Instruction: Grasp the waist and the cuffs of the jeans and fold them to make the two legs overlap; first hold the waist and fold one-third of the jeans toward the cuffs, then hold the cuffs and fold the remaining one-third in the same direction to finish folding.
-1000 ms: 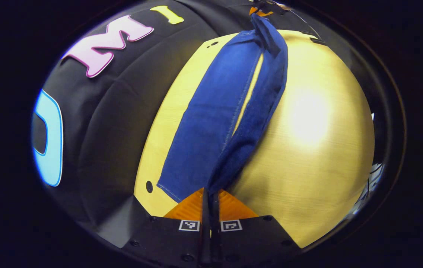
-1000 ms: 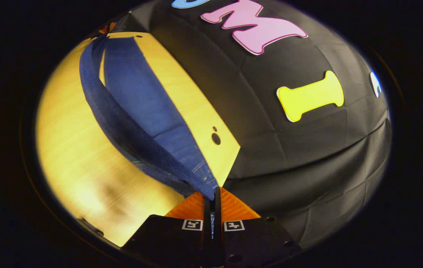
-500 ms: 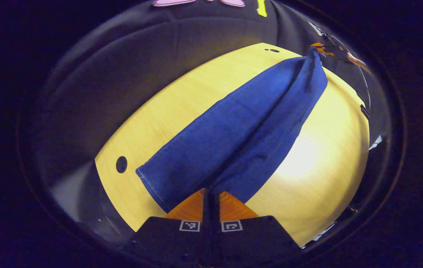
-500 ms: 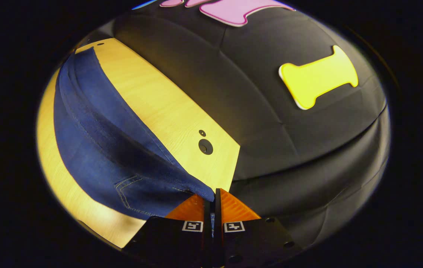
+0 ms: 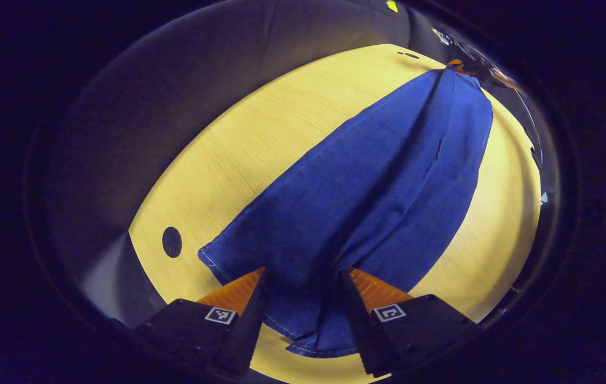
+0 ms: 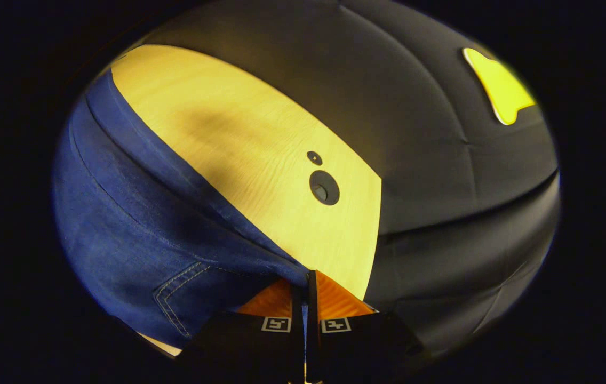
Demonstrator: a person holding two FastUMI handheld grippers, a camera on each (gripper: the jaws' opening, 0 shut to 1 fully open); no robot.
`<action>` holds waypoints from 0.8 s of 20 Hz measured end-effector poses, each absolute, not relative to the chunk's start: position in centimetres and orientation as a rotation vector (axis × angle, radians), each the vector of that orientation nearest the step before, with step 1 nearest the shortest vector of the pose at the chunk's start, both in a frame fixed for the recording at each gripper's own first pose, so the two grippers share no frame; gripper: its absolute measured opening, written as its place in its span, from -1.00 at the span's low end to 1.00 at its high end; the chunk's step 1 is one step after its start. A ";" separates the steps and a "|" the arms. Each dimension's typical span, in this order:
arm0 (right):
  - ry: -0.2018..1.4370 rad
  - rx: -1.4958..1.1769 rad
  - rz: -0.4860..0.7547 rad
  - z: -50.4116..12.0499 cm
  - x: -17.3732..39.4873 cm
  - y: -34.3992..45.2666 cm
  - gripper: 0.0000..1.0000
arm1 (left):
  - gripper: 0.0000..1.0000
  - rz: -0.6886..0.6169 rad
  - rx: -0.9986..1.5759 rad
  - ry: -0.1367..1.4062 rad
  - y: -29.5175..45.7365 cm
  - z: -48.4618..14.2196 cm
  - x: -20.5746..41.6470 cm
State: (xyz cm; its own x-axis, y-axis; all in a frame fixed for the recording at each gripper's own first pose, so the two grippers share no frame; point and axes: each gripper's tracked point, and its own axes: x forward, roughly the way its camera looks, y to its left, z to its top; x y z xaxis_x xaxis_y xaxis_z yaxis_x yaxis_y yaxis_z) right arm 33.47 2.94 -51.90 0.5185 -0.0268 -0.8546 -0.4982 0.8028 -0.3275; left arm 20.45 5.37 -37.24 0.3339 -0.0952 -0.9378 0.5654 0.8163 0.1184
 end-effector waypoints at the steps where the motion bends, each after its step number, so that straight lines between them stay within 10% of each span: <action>1: 0.999 -0.608 0.300 -52.1 33.6 3.0 -0.89 | 0.61 -0.431 0.455 1.154 5.5 -37.2 20.5; 13: 1.007 -0.625 0.285 -51.7 33.5 2.4 -0.86 | 0.94 -0.048 0.547 1.096 15.4 -32.8 21.8; 16: 0.949 -0.474 0.244 -48.1 34.0 2.2 -0.47 | 0.93 0.011 0.492 0.993 15.2 -30.4 22.0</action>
